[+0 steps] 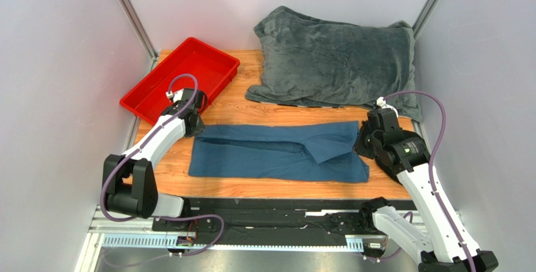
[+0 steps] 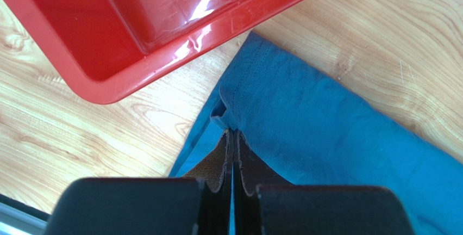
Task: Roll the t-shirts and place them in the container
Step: Fold the T-shirt at the center of the board.
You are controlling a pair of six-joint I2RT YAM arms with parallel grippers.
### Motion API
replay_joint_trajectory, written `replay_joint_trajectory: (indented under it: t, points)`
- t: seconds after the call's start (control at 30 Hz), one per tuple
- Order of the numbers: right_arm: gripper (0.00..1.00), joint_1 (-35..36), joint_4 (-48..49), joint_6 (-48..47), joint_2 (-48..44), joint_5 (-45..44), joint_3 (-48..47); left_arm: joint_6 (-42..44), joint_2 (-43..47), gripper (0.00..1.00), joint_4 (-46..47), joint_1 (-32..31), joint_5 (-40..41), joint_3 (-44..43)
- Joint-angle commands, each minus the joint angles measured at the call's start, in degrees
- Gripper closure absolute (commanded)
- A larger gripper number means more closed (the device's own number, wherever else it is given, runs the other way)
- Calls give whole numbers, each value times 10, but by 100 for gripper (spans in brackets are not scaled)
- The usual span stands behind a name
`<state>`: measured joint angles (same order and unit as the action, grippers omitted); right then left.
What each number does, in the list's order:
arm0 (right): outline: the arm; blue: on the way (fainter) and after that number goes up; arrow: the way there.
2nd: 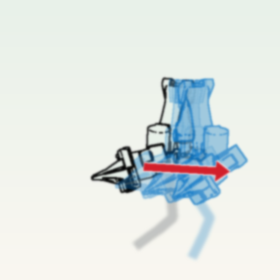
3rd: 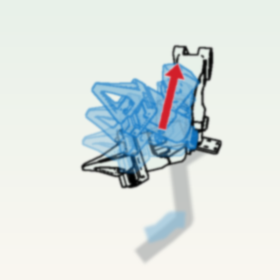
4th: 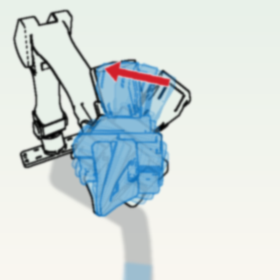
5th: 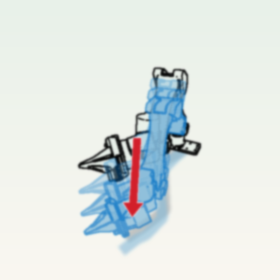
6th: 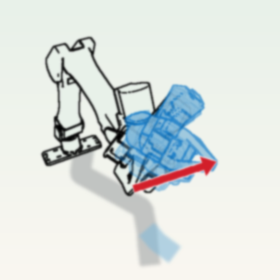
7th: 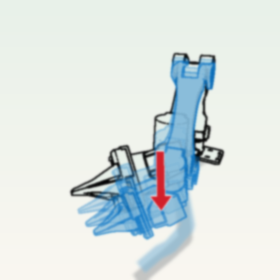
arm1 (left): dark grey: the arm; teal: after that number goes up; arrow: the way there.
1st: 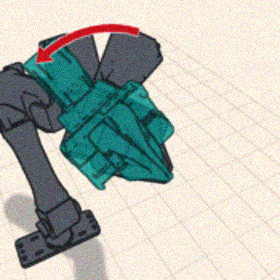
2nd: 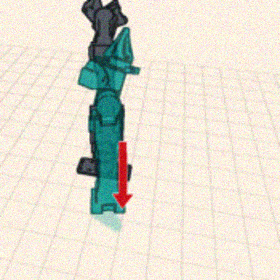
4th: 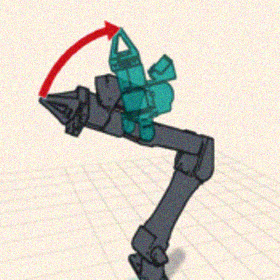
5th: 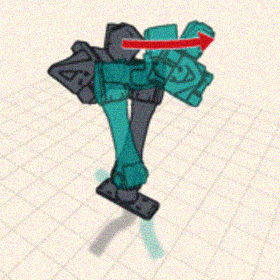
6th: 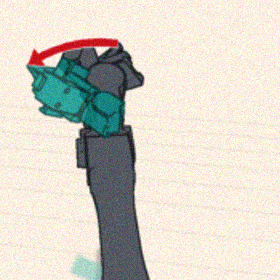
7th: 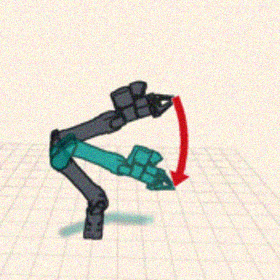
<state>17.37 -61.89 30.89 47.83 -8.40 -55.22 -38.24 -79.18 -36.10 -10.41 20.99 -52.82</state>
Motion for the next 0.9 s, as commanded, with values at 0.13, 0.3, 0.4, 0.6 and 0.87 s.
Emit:
replay_joint_trajectory:
  t: [0.13, 0.3, 0.4, 0.6, 0.87]
  points:
    - [100, 4, 3, 36, -30, 17, 23, -20, 39, 100, 23, 5, -7, 38]
    - [100, 4, 2, 57, -27, 20, 38, -29, 40, 100, 20, 6, -7, 48]
    - [100, 4, 3, 68, -31, 20, 48, -33, 52, 100, 16, 7, 0, 54]
    - [100, 4, -3, 70, -31, 18, 32, -26, 76, 100, 2, 13, 12, 47]
    - [100, 4, 24, 89, -28, 33, 80, -37, 69, 100, 11, 17, -4, 70]
